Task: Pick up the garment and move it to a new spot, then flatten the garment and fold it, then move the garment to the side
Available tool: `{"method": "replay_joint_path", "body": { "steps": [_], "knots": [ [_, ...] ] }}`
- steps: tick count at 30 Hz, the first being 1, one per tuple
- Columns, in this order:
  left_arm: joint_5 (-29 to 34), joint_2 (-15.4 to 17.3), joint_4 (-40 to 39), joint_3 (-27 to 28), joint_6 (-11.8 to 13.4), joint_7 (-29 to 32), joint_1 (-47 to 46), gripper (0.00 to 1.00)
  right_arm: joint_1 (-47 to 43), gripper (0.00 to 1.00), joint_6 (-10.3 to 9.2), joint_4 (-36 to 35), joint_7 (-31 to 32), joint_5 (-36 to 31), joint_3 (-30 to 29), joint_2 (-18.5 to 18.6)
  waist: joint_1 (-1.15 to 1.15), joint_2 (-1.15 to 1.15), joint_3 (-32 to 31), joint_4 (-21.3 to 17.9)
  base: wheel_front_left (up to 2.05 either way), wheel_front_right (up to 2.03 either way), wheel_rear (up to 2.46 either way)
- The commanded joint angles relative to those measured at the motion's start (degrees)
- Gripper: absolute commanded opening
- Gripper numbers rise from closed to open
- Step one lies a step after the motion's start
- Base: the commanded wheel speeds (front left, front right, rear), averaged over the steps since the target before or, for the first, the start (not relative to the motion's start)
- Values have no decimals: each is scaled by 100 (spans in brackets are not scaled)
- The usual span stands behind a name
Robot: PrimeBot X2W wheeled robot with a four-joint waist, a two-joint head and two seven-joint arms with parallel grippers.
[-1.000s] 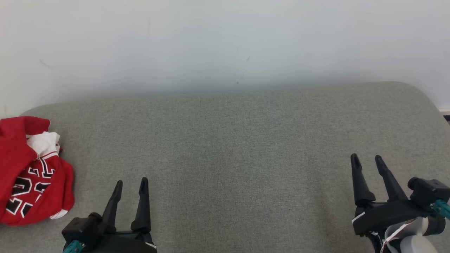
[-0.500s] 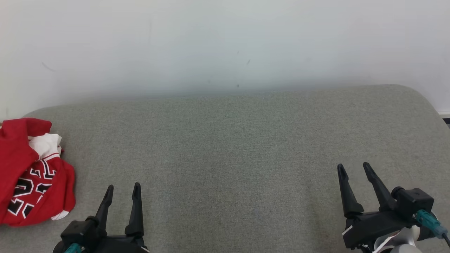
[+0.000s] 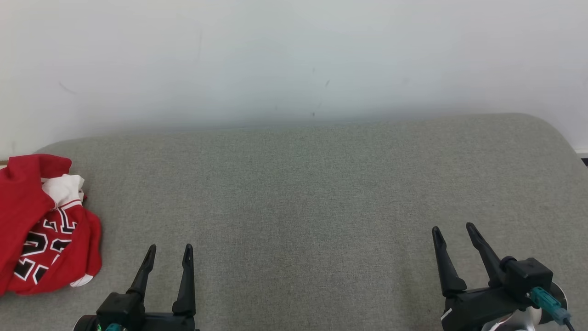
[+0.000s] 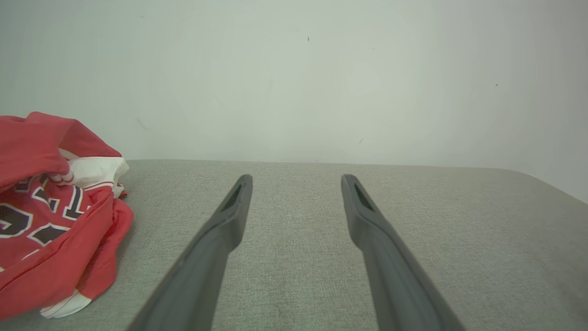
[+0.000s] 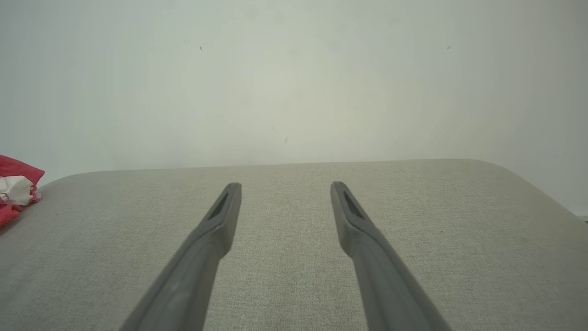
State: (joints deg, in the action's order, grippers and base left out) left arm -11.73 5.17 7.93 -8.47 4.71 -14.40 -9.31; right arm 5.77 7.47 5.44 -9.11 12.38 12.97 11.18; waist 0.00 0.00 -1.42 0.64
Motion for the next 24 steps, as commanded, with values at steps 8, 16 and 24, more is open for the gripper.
{"method": "replay_joint_path", "body": {
  "steps": [8,16,24],
  "knots": [
    [405,35,-18,0,98,5,113,100,-196,100,4,-37,-143,-381,-153,-123,0,0,-25,14,0,0,0],
    [582,-12,-30,54,202,131,160,100,-305,100,4,-134,-228,-638,-156,-200,0,0,-23,-5,0,0,0],
    [507,-5,10,65,241,202,169,100,-356,100,4,-131,-170,-587,-292,-258,0,0,-26,-12,0,0,0]
  ]
}}
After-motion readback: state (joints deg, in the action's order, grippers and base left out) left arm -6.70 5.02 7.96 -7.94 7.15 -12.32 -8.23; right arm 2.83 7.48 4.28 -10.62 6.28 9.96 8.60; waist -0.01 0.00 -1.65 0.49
